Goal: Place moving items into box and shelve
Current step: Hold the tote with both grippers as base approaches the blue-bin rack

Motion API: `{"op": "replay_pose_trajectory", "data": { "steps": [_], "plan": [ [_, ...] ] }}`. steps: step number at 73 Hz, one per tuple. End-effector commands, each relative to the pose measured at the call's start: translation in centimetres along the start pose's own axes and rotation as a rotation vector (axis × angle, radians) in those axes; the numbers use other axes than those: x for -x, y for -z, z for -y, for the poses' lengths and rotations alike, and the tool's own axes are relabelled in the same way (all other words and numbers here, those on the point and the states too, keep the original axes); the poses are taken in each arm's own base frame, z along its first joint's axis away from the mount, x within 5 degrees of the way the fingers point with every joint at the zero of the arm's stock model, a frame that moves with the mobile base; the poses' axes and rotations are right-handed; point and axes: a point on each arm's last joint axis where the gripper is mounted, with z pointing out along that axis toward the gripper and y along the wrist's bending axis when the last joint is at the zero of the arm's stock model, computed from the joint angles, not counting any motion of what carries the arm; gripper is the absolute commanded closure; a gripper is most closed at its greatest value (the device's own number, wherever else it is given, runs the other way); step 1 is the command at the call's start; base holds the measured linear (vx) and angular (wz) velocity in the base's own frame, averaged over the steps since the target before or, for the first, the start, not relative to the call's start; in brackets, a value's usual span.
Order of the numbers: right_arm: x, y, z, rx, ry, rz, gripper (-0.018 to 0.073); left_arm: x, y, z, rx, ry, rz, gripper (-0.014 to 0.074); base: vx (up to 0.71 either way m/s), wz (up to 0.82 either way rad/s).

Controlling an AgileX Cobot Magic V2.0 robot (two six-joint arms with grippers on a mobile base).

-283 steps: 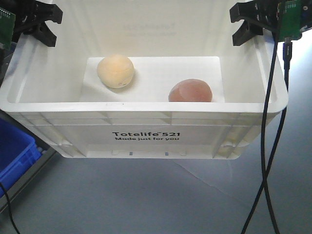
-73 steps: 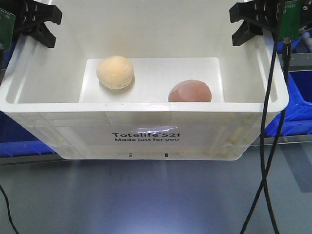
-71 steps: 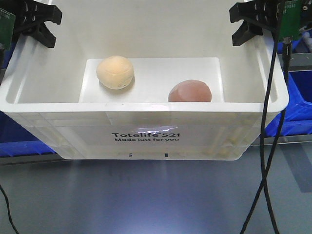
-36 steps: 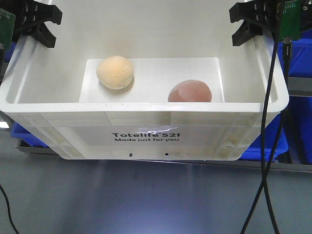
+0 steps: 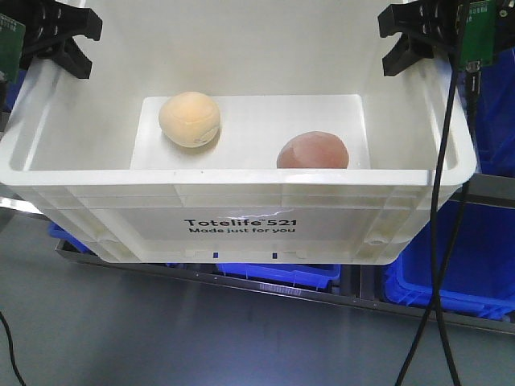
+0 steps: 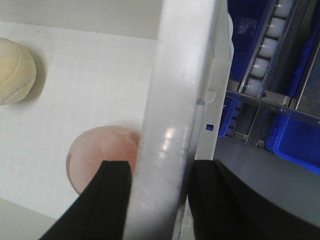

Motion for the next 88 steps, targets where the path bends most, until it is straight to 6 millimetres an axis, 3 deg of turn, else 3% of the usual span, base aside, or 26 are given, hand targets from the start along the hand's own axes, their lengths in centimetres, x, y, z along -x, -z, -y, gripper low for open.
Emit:
{"op": "replay_pose_trajectory", "data": {
  "steps": [1,88],
  "plan": [
    [1.09,3.58,-1.99,0.128,0.005,0.206,0.0570,0.77,3.50,1.90,-0.133,0.004,0.189,0.0613,0.17,0.00],
    [1.09,3.58,-1.99,0.128,0.005,0.206,0.0570,0.77,3.50,1.90,-0.133,0.004,0.189,0.0613,0.13,-0.07]
  ]
}}
